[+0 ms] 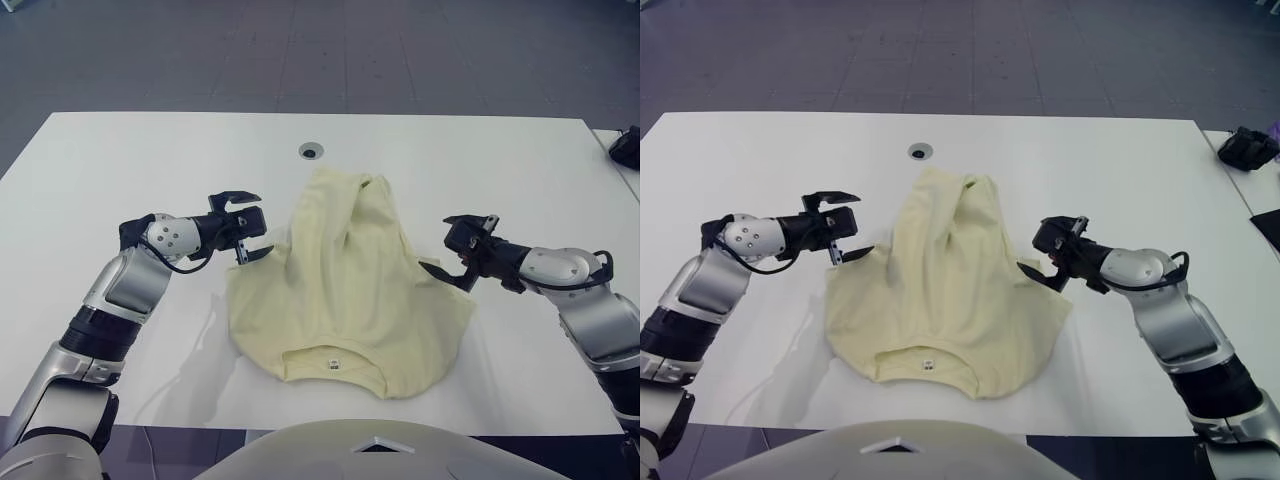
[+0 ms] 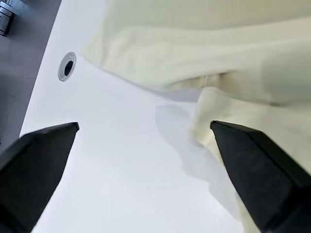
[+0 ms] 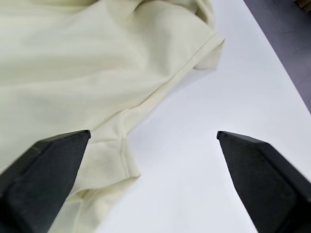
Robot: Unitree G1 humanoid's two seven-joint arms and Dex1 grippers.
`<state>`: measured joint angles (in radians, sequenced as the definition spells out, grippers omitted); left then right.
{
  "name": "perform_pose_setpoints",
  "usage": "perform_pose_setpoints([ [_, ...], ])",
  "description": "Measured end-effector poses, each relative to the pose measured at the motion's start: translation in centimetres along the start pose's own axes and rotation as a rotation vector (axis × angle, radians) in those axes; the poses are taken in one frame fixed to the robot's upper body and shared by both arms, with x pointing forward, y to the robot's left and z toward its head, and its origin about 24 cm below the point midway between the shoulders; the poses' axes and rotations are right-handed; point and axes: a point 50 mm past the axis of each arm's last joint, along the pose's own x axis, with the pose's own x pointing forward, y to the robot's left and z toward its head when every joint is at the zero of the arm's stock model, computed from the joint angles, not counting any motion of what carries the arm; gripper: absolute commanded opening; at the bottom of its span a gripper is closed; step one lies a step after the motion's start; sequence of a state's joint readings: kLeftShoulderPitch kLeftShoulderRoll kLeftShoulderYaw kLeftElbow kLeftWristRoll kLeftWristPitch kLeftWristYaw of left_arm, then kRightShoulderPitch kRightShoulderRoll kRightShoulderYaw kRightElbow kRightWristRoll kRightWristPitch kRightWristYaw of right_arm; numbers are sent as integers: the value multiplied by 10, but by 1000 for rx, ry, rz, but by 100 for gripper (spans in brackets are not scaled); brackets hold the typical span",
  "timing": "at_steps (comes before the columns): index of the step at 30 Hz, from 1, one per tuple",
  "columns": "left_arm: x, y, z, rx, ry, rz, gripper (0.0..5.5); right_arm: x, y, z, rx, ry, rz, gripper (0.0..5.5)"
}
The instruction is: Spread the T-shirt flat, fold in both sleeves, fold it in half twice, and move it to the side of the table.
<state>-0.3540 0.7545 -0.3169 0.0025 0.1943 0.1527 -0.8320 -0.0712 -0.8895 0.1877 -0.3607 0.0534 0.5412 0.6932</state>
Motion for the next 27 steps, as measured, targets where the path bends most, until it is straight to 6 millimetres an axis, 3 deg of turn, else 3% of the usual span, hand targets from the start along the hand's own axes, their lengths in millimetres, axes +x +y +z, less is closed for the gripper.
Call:
perform_pose_setpoints([
  [3,6,-5,-8,25,28,-10,540,0,2,-14,-12,68,-2,537],
  [7,6,-6,-9,57,31,-16,540,-1,0,-18,-50,83,-3,537],
  [14,-10,-10,-24,50,107,28,540,-20,-3,-31,-75,191,-7,537],
  [21,-19,-26,-24,6,156,59,540,-37,2,-36,-60,277,16,537],
  [27,-34,-37,-21,12,200,26,540,-55,15,-38,-41,342,137,537],
])
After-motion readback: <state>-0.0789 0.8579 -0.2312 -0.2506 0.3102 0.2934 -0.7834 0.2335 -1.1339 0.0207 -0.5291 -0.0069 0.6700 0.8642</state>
